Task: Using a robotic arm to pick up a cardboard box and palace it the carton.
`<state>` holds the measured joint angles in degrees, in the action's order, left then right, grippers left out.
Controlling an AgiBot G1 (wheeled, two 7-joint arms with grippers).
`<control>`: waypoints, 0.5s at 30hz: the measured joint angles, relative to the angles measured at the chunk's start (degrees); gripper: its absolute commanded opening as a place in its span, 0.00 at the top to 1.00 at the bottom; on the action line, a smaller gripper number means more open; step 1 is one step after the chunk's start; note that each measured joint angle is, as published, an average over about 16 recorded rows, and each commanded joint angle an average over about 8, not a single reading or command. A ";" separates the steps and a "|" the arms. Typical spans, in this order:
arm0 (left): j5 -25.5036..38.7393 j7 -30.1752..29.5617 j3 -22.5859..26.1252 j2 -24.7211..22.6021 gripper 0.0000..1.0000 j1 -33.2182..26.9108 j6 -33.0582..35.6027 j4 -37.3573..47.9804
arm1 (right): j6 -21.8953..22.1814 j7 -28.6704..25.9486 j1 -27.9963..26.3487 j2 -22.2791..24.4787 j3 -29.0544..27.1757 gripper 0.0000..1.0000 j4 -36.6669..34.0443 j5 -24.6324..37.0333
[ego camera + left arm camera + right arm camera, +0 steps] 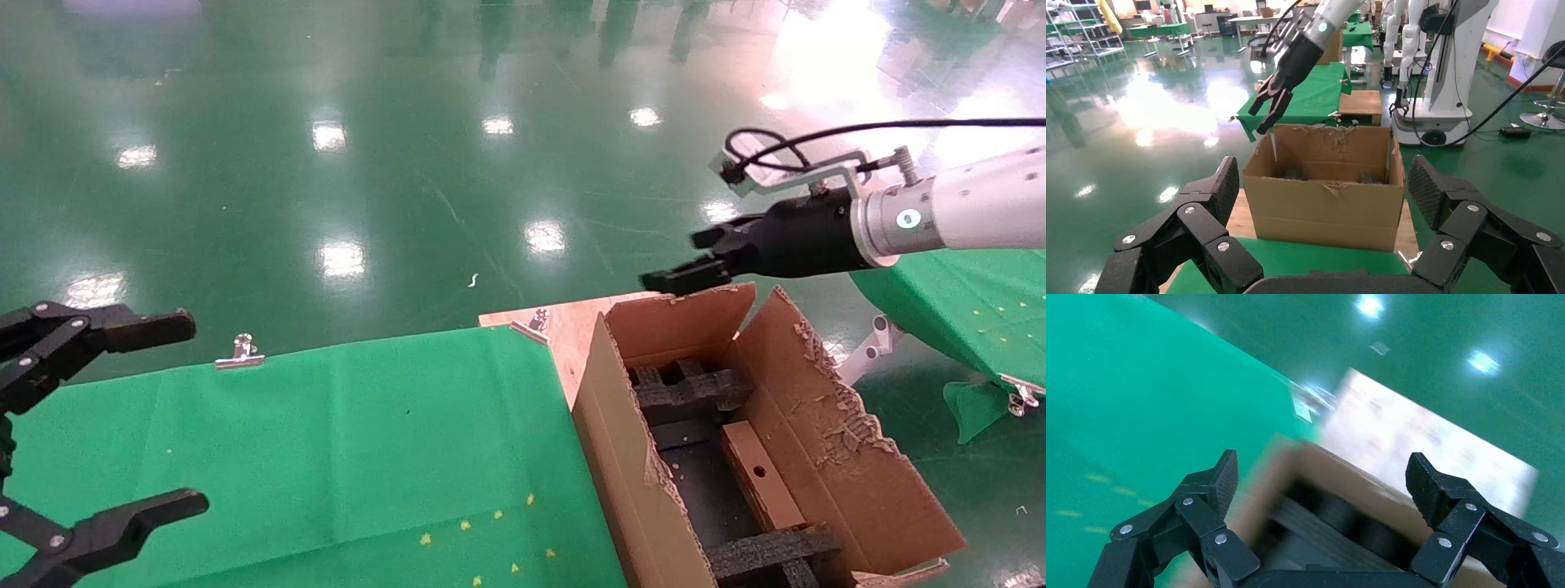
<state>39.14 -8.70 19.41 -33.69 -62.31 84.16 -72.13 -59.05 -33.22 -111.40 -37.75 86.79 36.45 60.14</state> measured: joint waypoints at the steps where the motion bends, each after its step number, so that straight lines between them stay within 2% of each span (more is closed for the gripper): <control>1: 0.00 0.00 0.00 0.00 0.00 0.00 0.00 0.00 | -0.43 0.04 -0.14 0.41 -0.27 0.00 0.88 -0.52; 15: -0.01 0.00 0.00 0.01 0.00 0.00 -0.01 0.01 | -2.21 0.74 1.22 1.52 -2.99 0.00 3.87 -2.50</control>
<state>39.12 -8.69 19.41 -33.68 -62.31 84.16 -72.12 -61.26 -32.48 -110.17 -36.24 83.80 40.32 57.63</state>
